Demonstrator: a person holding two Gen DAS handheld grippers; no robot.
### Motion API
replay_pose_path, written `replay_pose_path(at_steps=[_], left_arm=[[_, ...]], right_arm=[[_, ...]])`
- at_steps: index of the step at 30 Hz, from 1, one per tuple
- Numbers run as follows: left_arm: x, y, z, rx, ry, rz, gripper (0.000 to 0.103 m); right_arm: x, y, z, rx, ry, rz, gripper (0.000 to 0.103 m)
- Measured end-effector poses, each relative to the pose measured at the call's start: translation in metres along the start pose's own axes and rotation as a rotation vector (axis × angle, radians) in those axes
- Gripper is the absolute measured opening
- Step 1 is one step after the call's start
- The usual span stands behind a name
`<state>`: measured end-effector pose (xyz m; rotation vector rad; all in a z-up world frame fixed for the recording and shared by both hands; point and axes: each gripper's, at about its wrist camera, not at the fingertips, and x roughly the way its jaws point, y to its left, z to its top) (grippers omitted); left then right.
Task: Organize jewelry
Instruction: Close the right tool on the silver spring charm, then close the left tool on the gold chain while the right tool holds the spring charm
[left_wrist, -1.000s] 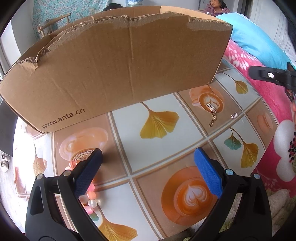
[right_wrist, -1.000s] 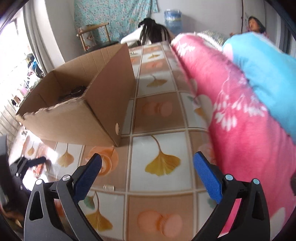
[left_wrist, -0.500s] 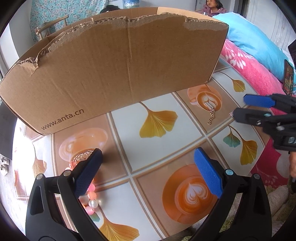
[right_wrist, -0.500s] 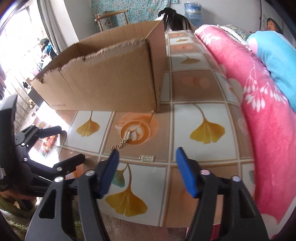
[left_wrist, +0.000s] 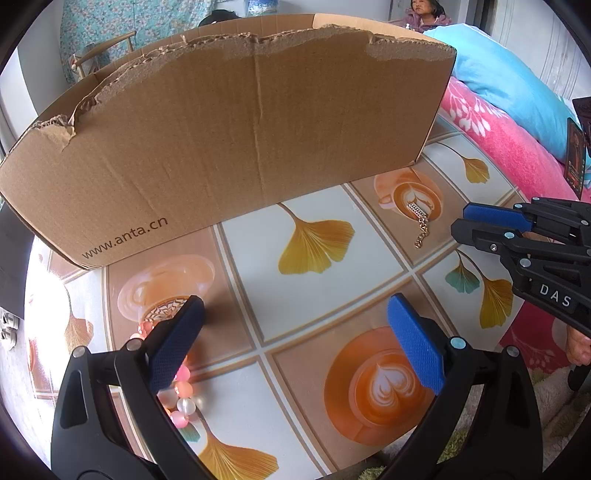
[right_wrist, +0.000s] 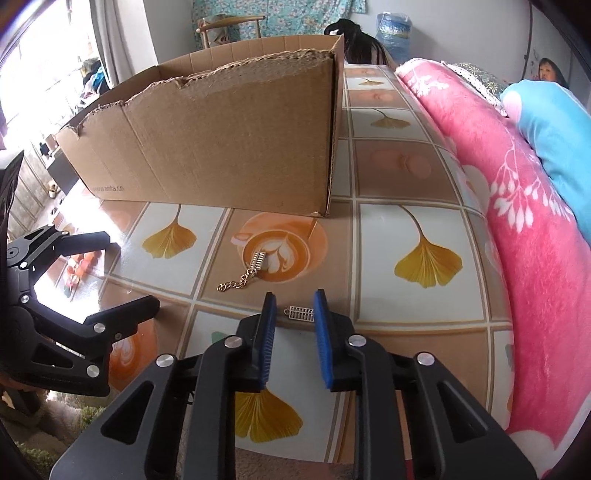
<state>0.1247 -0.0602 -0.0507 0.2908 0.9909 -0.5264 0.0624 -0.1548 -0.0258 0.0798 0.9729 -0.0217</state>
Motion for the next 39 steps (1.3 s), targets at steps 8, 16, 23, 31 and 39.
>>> replay_pose_path(at_steps=[8, 16, 23, 31, 39], left_arm=[[-0.001, 0.0, 0.0, 0.0, -0.003, 0.001, 0.095], [-0.013, 0.003, 0.005, -0.025, -0.069, -0.05, 0.095], [-0.026, -0.016, 0.026, 0.04, -0.175, -0.17, 0.078], [-0.001, -0.054, 0.042, 0.141, -0.107, -0.267, 0.05], [0.018, -0.06, 0.045, 0.161, -0.045, -0.26, 0.026]], right_arm=[[-0.002, -0.002, -0.004, 0.004, -0.011, 0.02, 0.015], [-0.005, -0.01, -0.007, 0.018, -0.018, 0.036, 0.015], [-0.006, -0.017, -0.009, 0.031, -0.029, 0.048, 0.015], [-0.007, -0.022, -0.011, 0.045, -0.039, 0.062, 0.015], [-0.007, -0.025, -0.013, 0.049, -0.047, 0.077, 0.015]])
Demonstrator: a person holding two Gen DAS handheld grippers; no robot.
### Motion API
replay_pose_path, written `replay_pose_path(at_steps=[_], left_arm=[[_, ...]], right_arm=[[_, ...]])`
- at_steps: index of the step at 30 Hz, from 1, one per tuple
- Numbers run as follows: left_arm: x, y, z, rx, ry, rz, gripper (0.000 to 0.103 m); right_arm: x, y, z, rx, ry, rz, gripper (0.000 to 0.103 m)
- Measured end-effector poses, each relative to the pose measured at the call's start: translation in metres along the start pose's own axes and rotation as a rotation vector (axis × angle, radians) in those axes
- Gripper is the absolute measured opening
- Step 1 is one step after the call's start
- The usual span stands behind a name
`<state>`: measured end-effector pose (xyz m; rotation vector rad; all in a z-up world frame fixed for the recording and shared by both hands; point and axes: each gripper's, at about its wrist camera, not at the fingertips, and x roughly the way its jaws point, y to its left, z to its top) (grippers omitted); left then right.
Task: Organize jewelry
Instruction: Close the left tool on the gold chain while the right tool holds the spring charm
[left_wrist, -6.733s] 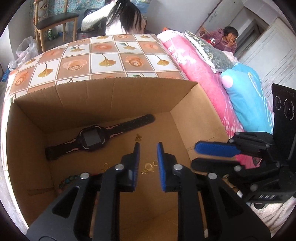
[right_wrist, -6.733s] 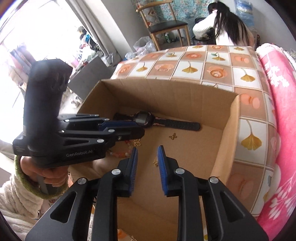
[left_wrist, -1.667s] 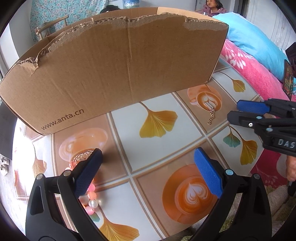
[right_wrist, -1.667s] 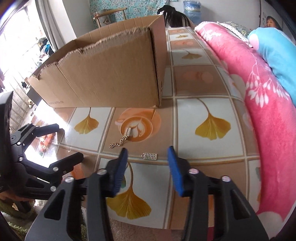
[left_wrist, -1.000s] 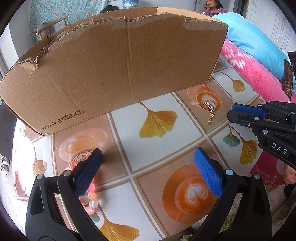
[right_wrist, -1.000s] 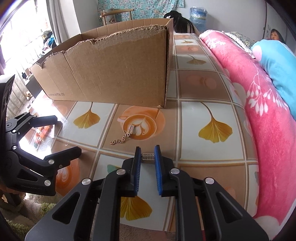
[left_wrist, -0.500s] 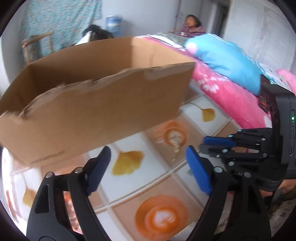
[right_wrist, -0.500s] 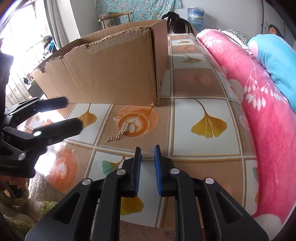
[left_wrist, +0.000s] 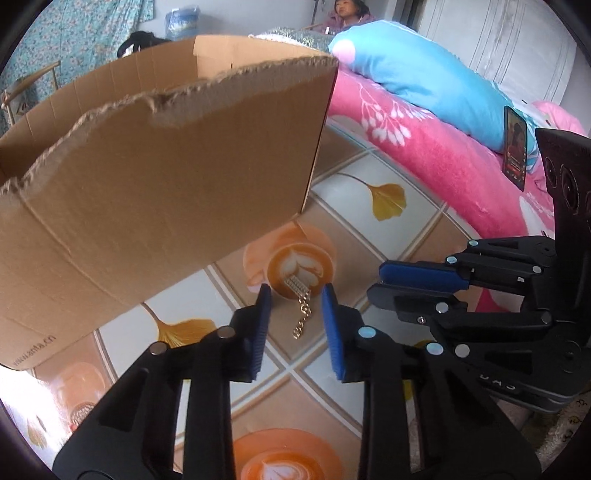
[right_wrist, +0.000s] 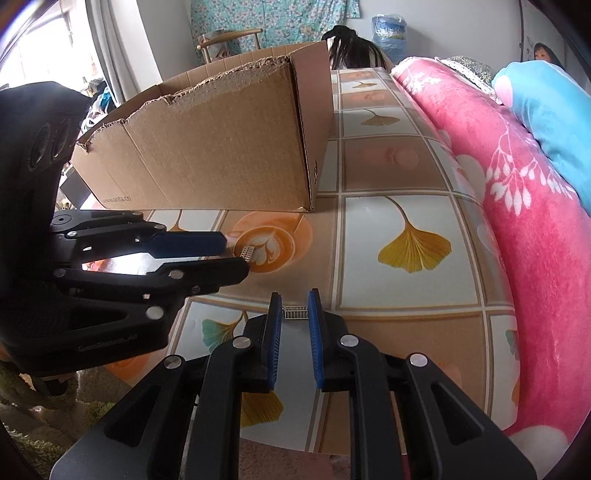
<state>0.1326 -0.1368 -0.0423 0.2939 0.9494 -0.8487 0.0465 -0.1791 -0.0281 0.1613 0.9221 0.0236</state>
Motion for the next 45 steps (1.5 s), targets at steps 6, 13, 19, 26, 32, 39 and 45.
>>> replay_pose_path(at_steps=[6, 13, 19, 26, 32, 39, 45], left_arm=[[0.002, -0.005, 0.001, 0.039, 0.003, 0.041, 0.021], [0.004, -0.005, 0.004, 0.045, 0.016, 0.094, 0.006], [0.003, -0.002, 0.006, 0.018, 0.038, 0.116, 0.002], [0.0, -0.002, 0.003, -0.002, 0.04, 0.111, 0.002], [0.0, -0.002, 0.003, -0.006, 0.039, 0.101, 0.002], [-0.003, 0.001, 0.001, -0.015, 0.031, 0.094, 0.001], [-0.016, 0.006, -0.002, -0.025, -0.012, 0.083, 0.001]], right_arm=[[0.0, -0.001, 0.0, 0.004, -0.001, 0.007, 0.015], [0.0, -0.002, 0.001, 0.003, -0.003, 0.008, 0.015], [0.001, -0.002, 0.003, 0.003, 0.0, 0.009, 0.015], [0.003, 0.0, 0.006, 0.007, 0.012, 0.0, 0.015], [0.004, -0.001, 0.007, 0.019, 0.021, -0.001, 0.015], [0.004, -0.001, 0.009, 0.027, 0.034, -0.006, 0.015], [0.002, 0.0, 0.01, 0.03, 0.035, -0.018, 0.015]])
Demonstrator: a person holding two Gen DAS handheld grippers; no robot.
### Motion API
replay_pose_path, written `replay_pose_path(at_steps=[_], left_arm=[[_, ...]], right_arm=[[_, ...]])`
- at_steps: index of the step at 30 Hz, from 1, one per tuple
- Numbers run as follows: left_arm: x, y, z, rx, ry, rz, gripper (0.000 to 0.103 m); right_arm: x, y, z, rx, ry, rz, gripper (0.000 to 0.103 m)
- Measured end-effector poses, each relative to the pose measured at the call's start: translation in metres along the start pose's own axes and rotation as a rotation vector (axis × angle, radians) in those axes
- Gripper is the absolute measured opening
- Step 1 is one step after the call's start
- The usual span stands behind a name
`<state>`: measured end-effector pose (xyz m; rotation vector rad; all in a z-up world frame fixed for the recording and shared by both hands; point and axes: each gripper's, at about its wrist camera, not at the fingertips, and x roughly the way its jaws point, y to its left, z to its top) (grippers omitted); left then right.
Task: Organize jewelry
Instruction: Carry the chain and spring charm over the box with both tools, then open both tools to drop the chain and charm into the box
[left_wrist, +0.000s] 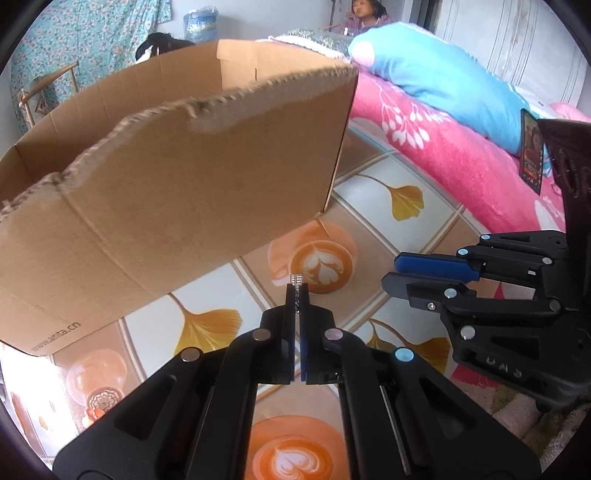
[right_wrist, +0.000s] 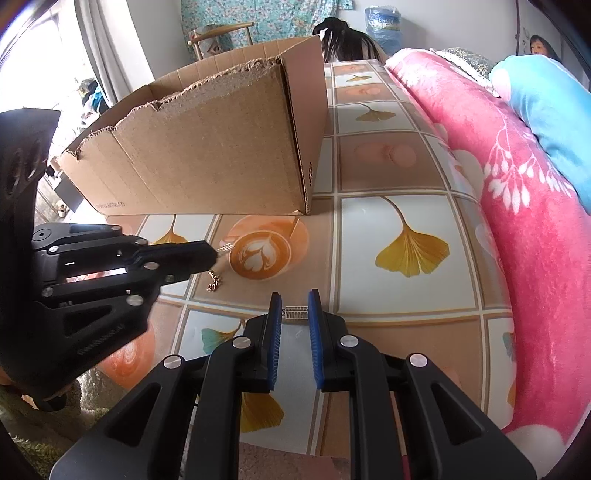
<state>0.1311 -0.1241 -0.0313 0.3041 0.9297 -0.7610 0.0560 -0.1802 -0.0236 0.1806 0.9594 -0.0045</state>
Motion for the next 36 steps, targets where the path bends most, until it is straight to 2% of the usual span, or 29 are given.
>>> replay_pose_path(at_steps=[6, 12, 20, 23, 25, 28, 31, 36], left_arm=[[-0.027, 0.012, -0.003, -0.034, -0.052, -0.013, 0.001], [-0.072, 0.024, -0.001, -0.063, -0.131, -0.023, 0.001], [-0.143, 0.037, 0.033, -0.055, -0.314, -0.018, 0.001], [-0.149, 0.049, 0.051, -0.065, -0.353, -0.01, 0.001], [-0.141, 0.06, 0.061, -0.087, -0.338, -0.001, 0.001], [-0.115, 0.081, 0.073, -0.148, -0.273, -0.025, 0.001], [-0.084, 0.098, 0.08, -0.181, -0.201, -0.028, 0.001], [-0.043, 0.125, 0.08, -0.284, -0.096, -0.086, 0.002]], right_arm=[[-0.014, 0.001, 0.004, -0.003, -0.032, -0.004, 0.015], [-0.041, 0.009, 0.014, -0.029, -0.094, 0.004, 0.015], [-0.099, 0.036, 0.064, -0.125, -0.3, 0.062, 0.015], [-0.107, 0.044, 0.089, -0.169, -0.369, 0.113, 0.015], [-0.103, 0.048, 0.104, -0.184, -0.376, 0.149, 0.015], [-0.083, 0.049, 0.127, -0.188, -0.345, 0.203, 0.015], [-0.059, 0.05, 0.143, -0.181, -0.283, 0.224, 0.015], [-0.01, 0.05, 0.16, -0.198, -0.134, 0.215, 0.015]])
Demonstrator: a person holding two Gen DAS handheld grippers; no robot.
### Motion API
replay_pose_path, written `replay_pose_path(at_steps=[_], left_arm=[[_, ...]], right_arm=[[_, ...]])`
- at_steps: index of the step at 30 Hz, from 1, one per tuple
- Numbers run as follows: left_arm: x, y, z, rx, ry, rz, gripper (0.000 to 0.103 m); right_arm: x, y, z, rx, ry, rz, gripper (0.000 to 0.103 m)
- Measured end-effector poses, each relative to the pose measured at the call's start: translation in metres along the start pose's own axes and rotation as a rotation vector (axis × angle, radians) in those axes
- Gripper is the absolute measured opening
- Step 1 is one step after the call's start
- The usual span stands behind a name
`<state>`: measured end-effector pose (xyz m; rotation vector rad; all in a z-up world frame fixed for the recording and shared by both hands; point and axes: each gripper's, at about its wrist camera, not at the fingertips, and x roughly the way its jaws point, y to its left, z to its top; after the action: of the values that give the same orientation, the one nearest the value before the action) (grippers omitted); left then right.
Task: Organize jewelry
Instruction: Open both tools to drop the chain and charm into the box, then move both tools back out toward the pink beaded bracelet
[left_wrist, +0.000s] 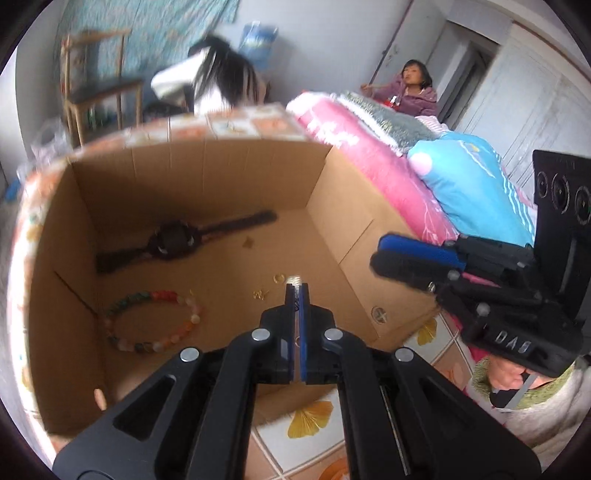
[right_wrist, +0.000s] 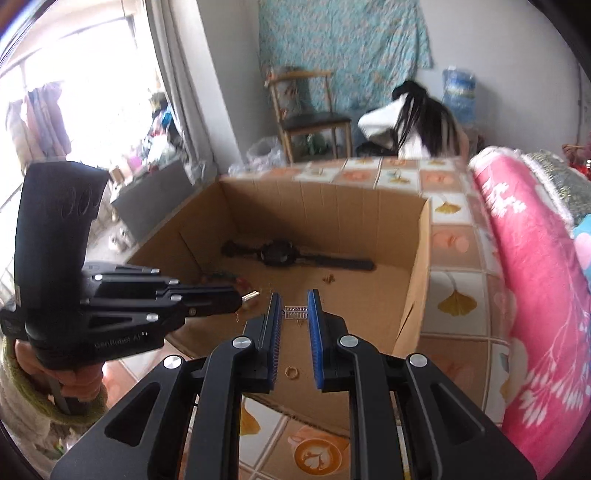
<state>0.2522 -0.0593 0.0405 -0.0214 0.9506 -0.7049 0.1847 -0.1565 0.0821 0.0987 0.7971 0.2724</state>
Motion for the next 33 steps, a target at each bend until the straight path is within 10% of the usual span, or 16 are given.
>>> replay_pose_path(at_steps=[14, 22, 33], left_arm=[[-0.038, 0.012, -0.017, -0.047, -0.084, 0.071, 0.033], [-0.108, 0.02, -0.053, -0.05, -0.186, 0.196, 0.07], [-0.113, 0.056, -0.134, -0.19, -0.077, 0.357, 0.08]], right_arm=[[-0.049, -0.029, -0.003, 0.104, -0.126, -0.03, 0.03], [-0.088, -0.03, -0.023, 0.153, -0.195, 0.055, 0.035], [-0.015, 0.065, -0.086, 0.034, 0.045, 0.305, 0.036]])
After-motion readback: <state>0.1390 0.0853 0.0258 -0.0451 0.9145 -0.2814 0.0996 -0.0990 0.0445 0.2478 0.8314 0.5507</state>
